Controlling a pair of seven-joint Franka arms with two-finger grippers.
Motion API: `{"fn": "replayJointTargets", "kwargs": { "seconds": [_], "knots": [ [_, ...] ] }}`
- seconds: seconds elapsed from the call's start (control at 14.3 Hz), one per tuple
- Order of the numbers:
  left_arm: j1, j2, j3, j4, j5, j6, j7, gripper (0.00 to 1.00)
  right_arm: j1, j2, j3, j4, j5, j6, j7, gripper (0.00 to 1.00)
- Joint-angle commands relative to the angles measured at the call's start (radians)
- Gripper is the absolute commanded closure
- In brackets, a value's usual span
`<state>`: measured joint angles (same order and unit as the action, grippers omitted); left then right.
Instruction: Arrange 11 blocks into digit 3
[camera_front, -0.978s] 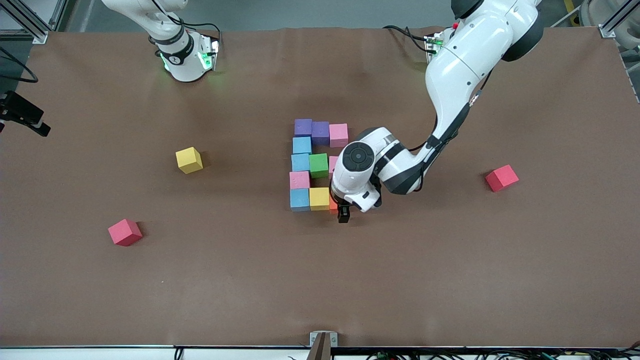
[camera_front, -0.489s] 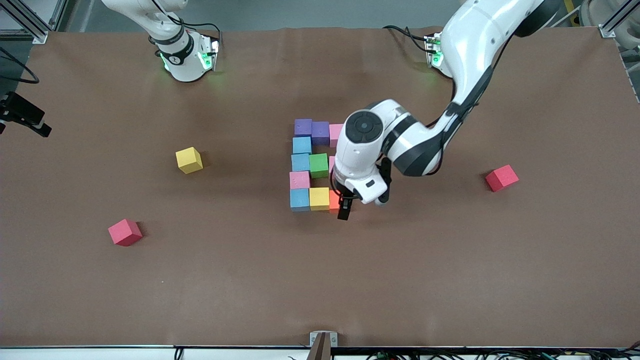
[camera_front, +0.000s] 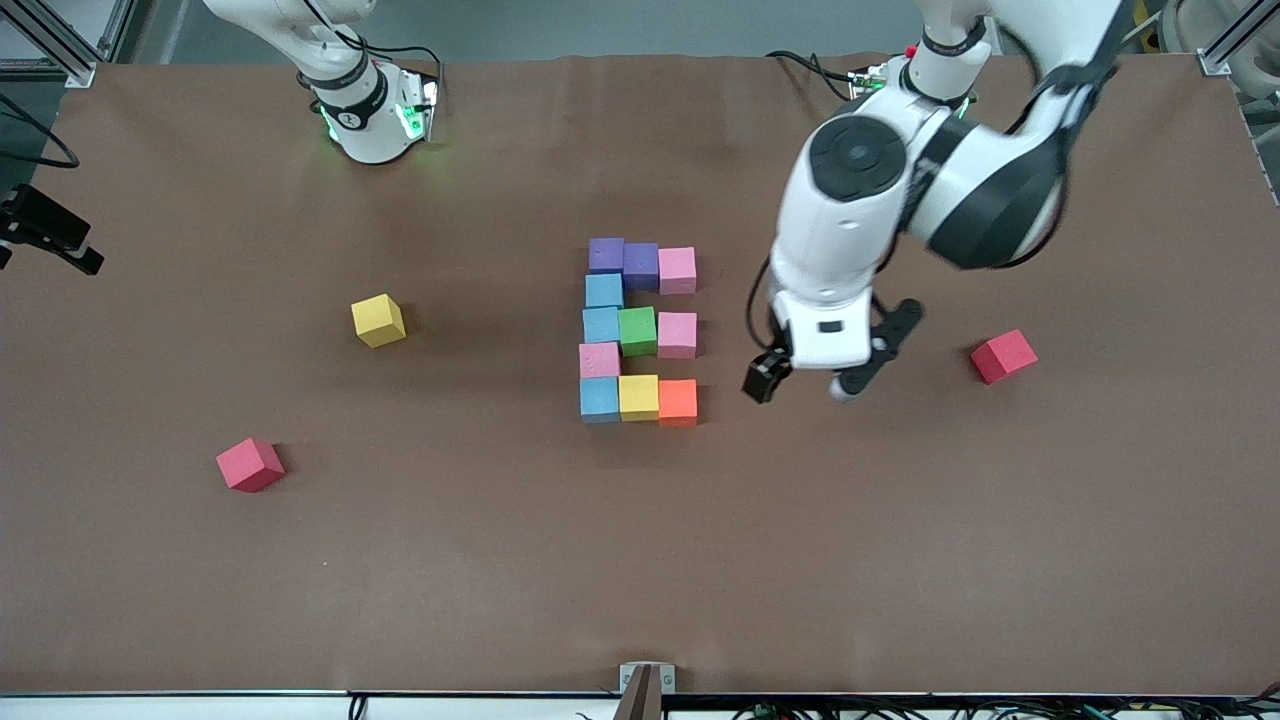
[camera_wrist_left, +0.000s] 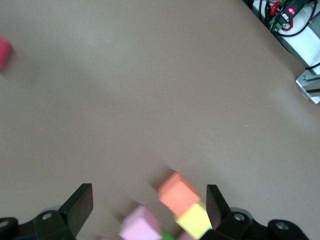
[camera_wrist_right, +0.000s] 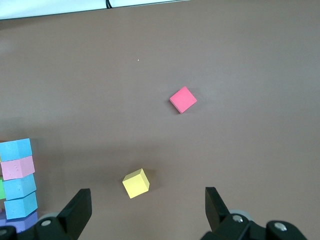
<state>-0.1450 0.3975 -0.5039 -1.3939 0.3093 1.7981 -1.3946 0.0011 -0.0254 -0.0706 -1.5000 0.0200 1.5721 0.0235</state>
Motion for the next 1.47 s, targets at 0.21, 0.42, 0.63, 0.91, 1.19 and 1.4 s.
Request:
{"fn": "replayJointTargets", "kwargs": {
  "seconds": [0.21,0.42,0.63,0.91,1.19,1.4],
  "knots": [
    [0.114,-0.167,0.002,-0.031,-0.032,-0.175,0.377,0.00,0.004,0.009,0.000,0.018,0.000,-0.004,-0.002,0.00],
    [0.179,-0.224,0.004,-0.031,-0.035,-0.236,0.629,0.00,0.004,0.009,0.000,0.018,0.000,-0.004,-0.002,0.00],
    [0.258,-0.262,0.002,-0.030,-0.059,-0.276,0.851,0.00,0.004,0.009,0.000,0.018,0.000,-0.004,-0.002,0.00],
    [0.136,-0.371,0.250,-0.076,-0.165,-0.345,1.093,0.00,0.004,0.010,0.000,0.018,0.000,-0.004,-0.002,0.00],
    [0.098,-0.489,0.373,-0.209,-0.257,-0.342,1.158,0.00,0.004,0.010,0.000,0.018,0.000,-0.004,-0.002,0.00],
    [0.090,-0.542,0.415,-0.246,-0.312,-0.342,1.190,0.00,0.004,0.010,0.000,0.018,0.000,-0.004,-0.002,0.00]
  ]
}}
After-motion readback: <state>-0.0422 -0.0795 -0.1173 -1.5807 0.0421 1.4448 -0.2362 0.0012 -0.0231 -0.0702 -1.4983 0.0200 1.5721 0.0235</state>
